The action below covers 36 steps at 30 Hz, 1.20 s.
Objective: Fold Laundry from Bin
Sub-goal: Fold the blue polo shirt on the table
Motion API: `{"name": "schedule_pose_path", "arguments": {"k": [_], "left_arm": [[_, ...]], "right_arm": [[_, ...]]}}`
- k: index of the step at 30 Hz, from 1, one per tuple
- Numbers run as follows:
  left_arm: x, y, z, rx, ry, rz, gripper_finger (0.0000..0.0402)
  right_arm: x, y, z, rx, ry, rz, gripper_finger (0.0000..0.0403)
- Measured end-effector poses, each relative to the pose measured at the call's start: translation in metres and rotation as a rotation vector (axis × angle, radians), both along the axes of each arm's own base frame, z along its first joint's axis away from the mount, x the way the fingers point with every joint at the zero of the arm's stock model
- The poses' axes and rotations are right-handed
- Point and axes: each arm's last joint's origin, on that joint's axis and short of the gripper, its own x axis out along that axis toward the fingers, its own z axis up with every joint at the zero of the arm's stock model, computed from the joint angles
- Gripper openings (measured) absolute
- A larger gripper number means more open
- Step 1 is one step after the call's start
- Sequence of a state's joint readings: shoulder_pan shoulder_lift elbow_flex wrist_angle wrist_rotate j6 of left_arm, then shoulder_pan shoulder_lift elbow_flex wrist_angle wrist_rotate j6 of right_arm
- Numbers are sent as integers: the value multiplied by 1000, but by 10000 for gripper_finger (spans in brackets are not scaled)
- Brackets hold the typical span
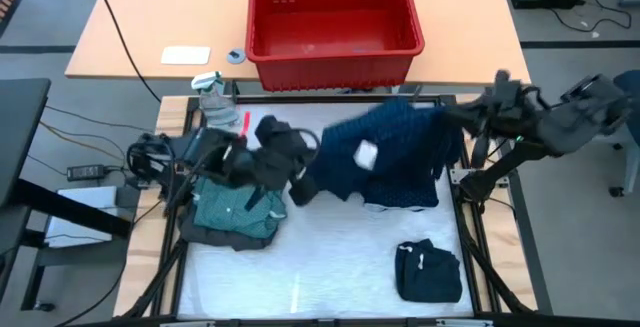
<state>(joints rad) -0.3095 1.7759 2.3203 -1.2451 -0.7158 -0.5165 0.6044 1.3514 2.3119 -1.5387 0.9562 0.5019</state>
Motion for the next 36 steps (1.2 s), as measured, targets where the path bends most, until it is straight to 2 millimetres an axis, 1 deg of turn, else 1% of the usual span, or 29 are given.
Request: {"name": "schedule_pose_path", "arguments": {"k": [4, 6, 8, 11, 15, 17, 19, 20, 22, 23, 25, 26, 28, 29, 31, 33, 36], "left_arm": [[-4, -25, -2, -74, -45, -23, 2], [-6, -42, -5, -122, -61, -41, 1], [-8, -59, -10, -161, -57, -60, 1], [-3, -88, -28, -198, -22, -77, 1], [13, -126, -64, -246, 61, -103, 1], [21, -139, -78, -284, 99, -129, 1], [26, -147, -85, -345, 130, -181, 0], [28, -150, -85, -387, 137, -215, 0], [31, -152, -77, -455, 127, -312, 0], [30, -151, -68, -462, 108, -364, 0], [21, -146, -54, -429, 92, -440, 0], [16, -140, -48, -401, 97, -465, 0], [10, -124, -45, -349, 155, -453, 0], [8, -117, -48, -322, 213, -435, 0], [13, -102, -62, -274, 342, -390, 0], [25, -91, -83, -237, 437, -363, 0], [43, -81, -111, -212, 493, -382, 0]], "right_arm": [[17, 14, -10, 72, 69, 57, 2], [27, 25, -15, 98, 107, 110, 2], [34, 36, -22, 108, 146, 127, 2], [42, 53, -38, 122, 202, 147, 2], [46, 74, -67, 172, 253, 112, 2], [42, 85, -81, 219, 261, 90, 2], [38, 97, -93, 279, 258, 81, 2], [36, 105, -98, 315, 253, 90, 2], [34, 123, -103, 386, 235, 133, 2], [34, 132, -103, 415, 220, 158, 2], [34, 142, -102, 452, 193, 189, 2], [35, 144, -102, 453, 182, 182, 2], [36, 140, -105, 445, 181, 122, 2], [37, 135, -109, 433, 203, 75, 2], [40, 127, -121, 434, 275, -31, 2], [47, 122, -137, 448, 322, -70, 2], [57, 119, -161, 496, 389, -114, 2]]}}
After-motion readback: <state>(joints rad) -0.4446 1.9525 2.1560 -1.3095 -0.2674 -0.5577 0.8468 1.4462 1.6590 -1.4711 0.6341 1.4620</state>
